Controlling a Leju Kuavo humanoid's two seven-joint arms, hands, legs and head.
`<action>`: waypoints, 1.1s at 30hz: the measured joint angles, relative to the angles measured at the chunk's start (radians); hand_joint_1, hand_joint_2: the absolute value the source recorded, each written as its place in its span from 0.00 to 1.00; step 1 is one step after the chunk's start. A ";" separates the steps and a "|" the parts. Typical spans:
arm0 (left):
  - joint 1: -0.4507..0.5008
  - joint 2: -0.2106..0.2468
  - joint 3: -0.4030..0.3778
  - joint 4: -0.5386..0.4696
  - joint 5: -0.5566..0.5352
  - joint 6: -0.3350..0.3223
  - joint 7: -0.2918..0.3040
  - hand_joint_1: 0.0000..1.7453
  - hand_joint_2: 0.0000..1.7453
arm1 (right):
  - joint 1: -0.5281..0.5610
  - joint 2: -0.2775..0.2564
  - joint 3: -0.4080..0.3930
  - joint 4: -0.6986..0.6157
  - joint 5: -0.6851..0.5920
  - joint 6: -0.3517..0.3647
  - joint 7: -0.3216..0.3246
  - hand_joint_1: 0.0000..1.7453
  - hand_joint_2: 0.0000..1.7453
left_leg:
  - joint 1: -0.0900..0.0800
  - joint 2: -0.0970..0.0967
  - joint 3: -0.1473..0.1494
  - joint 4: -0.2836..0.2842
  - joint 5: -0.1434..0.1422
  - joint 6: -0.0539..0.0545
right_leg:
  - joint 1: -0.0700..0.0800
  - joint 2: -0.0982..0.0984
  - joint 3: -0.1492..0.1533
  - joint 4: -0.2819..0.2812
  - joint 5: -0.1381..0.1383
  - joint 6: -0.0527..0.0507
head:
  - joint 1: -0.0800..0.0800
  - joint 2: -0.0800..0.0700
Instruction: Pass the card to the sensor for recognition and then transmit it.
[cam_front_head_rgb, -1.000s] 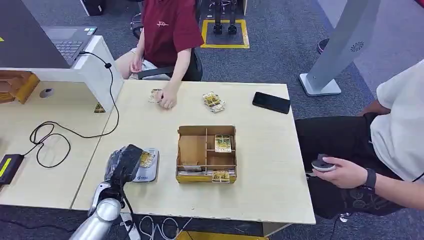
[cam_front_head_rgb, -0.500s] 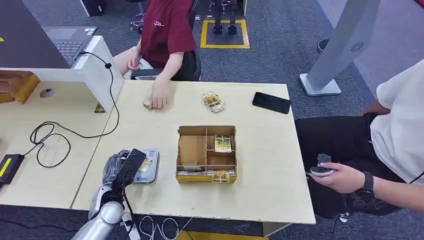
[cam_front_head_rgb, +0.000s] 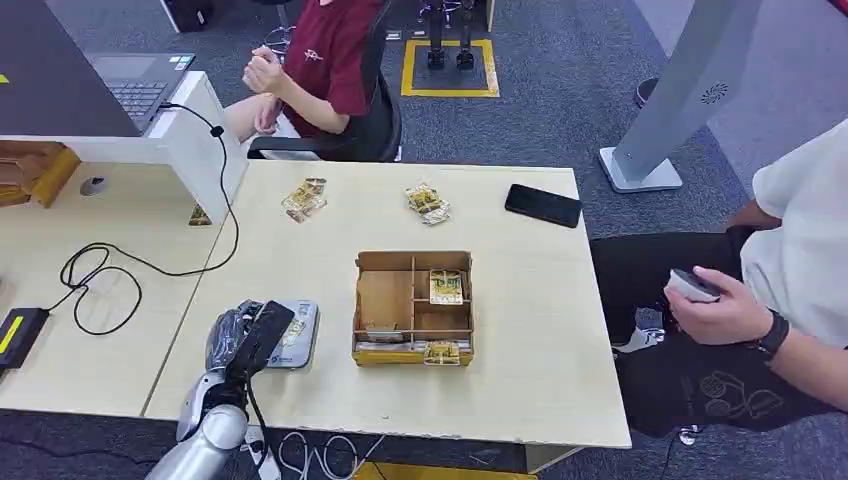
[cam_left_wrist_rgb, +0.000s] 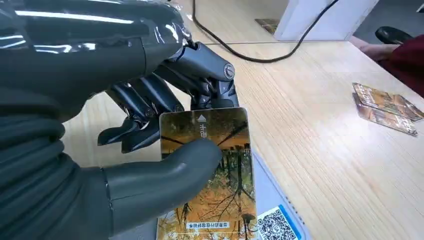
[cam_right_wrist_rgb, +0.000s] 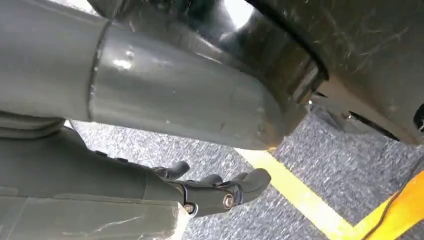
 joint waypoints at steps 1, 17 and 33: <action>0.000 0.000 0.000 0.000 0.000 0.000 -0.001 1.00 1.00 | 0.000 0.000 0.000 0.000 0.000 0.000 0.000 0.00 0.00 | 0.000 0.000 0.000 0.000 0.000 0.000 | 0.000 0.000 0.000 0.000 0.000 0.000 | 0.000 0.000; -0.114 -0.019 0.018 -0.201 0.208 0.137 -0.337 1.00 1.00 | -0.003 0.001 0.019 -0.005 0.021 0.025 0.002 0.00 0.00 | 0.000 0.000 0.000 0.000 0.000 0.000 | 0.000 0.000 0.000 0.000 0.001 -0.001 | 0.000 0.000; -0.172 -0.012 0.018 -0.170 0.118 0.222 -0.370 1.00 1.00 | -0.007 0.001 0.045 -0.010 0.031 0.039 0.002 0.00 0.00 | 0.000 0.000 0.000 0.000 0.000 0.000 | 0.000 0.000 0.000 0.001 0.001 -0.001 | 0.000 0.000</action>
